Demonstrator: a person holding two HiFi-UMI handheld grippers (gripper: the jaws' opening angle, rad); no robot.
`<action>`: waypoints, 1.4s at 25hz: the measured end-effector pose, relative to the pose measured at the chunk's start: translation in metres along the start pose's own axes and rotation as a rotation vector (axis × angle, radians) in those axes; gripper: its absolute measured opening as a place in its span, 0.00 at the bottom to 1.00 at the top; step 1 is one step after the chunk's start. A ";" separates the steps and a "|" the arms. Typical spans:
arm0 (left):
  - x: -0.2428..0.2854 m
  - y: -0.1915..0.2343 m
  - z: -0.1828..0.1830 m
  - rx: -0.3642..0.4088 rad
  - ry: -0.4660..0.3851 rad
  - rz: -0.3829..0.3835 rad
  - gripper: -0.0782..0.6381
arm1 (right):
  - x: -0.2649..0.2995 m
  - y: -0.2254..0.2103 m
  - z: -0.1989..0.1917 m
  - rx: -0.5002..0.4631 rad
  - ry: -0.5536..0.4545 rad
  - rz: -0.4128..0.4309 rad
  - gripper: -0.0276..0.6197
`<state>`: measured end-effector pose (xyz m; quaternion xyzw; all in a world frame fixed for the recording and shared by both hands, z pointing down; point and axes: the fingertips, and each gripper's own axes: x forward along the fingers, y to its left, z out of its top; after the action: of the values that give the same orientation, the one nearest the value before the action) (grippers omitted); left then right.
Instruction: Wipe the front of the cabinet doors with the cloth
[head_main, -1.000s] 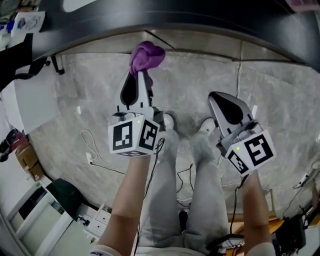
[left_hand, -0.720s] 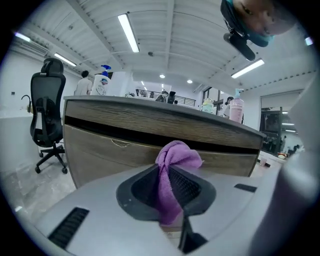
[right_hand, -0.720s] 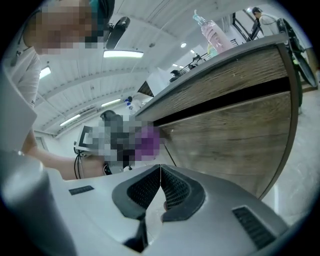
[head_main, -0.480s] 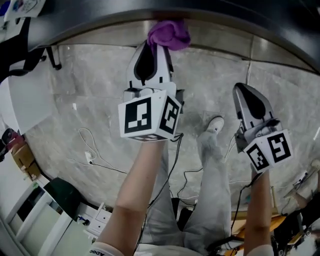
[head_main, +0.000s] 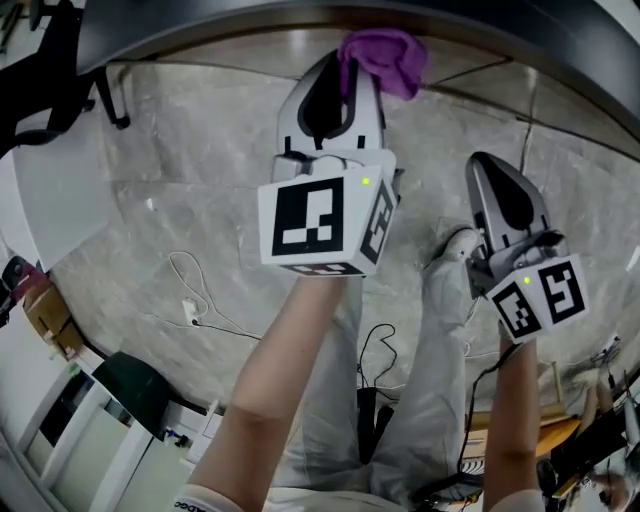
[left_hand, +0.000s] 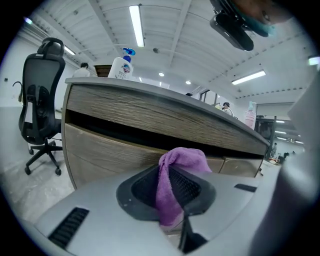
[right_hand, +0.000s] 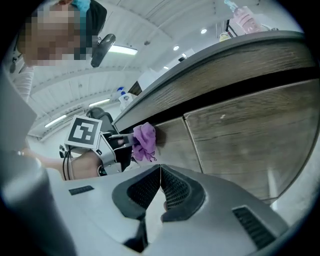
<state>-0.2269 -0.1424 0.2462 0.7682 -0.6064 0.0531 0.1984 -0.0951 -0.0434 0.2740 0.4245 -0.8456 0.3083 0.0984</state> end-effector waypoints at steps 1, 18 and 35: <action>-0.002 0.009 0.002 0.007 0.001 -0.003 0.19 | 0.006 0.007 0.000 -0.004 0.004 0.000 0.09; -0.032 0.194 0.028 -0.048 -0.006 0.166 0.19 | 0.092 0.097 0.013 -0.082 0.053 0.019 0.09; -0.063 0.174 0.006 -0.040 -0.013 0.067 0.19 | 0.090 0.100 -0.011 -0.030 0.040 0.036 0.09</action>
<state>-0.4099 -0.1193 0.2626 0.7438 -0.6339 0.0423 0.2079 -0.2295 -0.0508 0.2775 0.4014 -0.8555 0.3058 0.1159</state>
